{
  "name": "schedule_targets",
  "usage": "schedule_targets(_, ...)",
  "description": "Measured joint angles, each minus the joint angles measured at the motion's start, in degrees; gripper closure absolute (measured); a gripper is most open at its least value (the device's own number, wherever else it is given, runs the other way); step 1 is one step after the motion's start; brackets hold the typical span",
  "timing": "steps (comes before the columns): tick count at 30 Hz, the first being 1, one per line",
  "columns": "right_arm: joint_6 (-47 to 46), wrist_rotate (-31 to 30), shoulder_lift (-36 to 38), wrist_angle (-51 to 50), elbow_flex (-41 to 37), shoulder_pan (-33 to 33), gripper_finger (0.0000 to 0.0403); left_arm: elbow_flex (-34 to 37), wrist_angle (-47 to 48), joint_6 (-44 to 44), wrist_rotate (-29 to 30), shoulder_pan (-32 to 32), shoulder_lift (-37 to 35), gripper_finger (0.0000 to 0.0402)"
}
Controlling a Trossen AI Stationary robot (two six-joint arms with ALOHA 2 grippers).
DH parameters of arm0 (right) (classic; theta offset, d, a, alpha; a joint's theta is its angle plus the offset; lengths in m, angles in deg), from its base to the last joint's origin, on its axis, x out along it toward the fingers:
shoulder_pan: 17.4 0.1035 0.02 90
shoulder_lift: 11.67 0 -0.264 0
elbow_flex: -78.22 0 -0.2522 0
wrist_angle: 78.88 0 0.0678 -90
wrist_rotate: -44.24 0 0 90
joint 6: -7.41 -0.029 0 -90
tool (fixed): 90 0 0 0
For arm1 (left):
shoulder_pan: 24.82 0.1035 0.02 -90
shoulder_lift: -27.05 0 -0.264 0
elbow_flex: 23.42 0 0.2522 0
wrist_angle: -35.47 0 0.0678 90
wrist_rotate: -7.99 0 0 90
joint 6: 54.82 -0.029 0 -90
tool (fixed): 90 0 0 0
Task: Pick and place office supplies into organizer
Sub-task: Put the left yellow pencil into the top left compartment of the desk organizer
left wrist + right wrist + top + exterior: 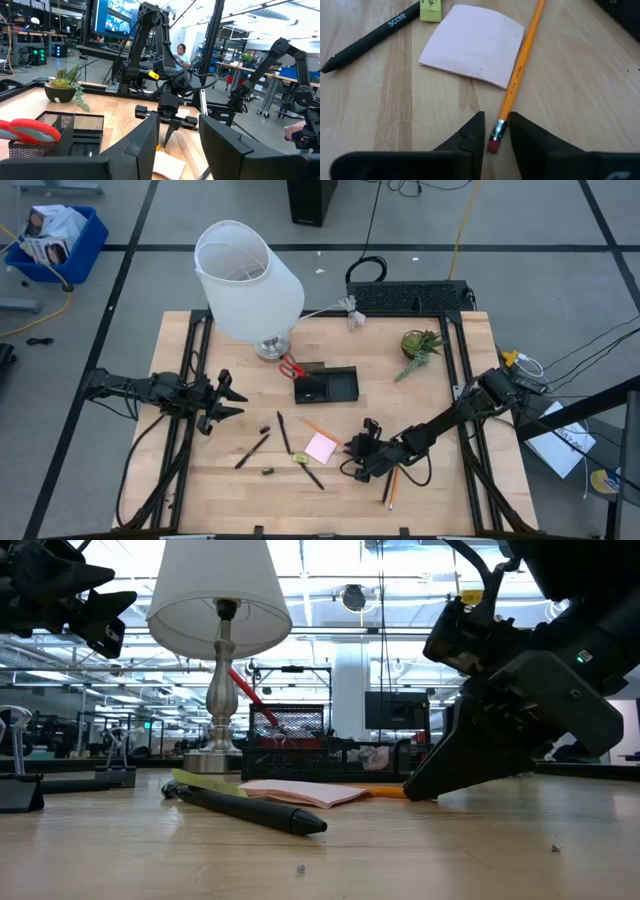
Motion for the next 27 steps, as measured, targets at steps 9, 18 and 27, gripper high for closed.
schedule_targets(9,3.44,0.32,-0.09,-0.02,-0.07,0.02,0.0371,0.00,-0.01,-0.01,0.00,0.02,0.01,0.0250)
schedule_targets(18,5.48,-3.59,-0.15,0.13,-0.07,0.09,0.0380,0.00,0.01,0.00,0.00,0.02,-0.01,0.0250)
schedule_targets(27,10.29,-5.29,0.32,1.02,-0.07,0.07,0.0386,-0.01,0.00,0.00,0.00,0.02,0.00,0.0250)
